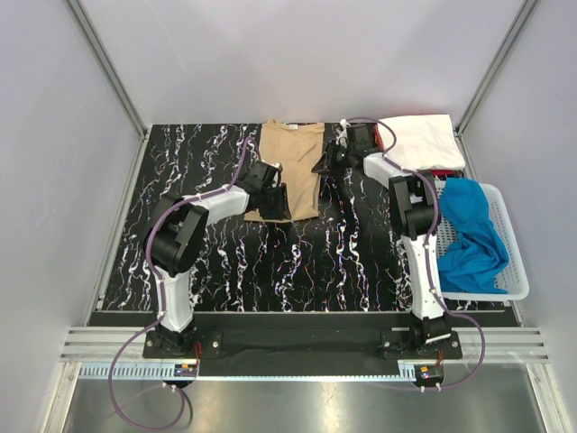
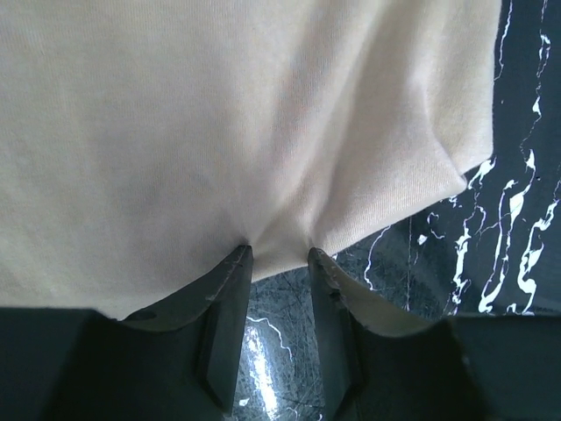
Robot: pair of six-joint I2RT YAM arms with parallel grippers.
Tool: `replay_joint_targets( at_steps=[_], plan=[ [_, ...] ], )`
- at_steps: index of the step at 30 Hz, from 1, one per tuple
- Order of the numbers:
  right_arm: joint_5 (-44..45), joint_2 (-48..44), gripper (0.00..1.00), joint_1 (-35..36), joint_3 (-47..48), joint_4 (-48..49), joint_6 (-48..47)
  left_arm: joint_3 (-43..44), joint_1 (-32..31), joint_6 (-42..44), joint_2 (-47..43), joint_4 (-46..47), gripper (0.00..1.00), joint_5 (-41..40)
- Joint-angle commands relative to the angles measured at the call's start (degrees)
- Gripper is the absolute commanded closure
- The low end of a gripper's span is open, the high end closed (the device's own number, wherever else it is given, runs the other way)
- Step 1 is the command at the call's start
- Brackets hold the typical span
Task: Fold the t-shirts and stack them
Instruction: Fold the tshirt
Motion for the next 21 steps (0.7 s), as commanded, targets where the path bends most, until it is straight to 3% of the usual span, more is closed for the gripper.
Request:
replay_joint_targets(
  at_steps=[1,2,6,14,21],
  plan=[
    [-2.6,-5.9,0.67,-0.7,-1.6,1.0,-1.2,0.6,0.0,0.4,-0.9,-8.3,0.6,1.4],
    [-2.9,-8.7,0.59,-0.8,-3.9,0.6,-1.3,2.8,0.0,0.2,-1.4,-8.9,0.59,2.2],
    [-3.0,-15.9,0.51,-0.8,-11.3,-0.1,-1.7,9.2,0.0,0.3,-2.8,-12.3,0.57,5.5],
    [-7.2,-27.4,0.52,-0.7,-28.1,2.6,-4.5,22.1,2.0,1.4,0.7,-15.1,0.57,6.5],
    [-14.6,-27.5,0.49,-0.5,-35.6,11.6,-6.8,34.1,3.4,-1.3,13.7,-7.1,0.58,19.2]
  ],
)
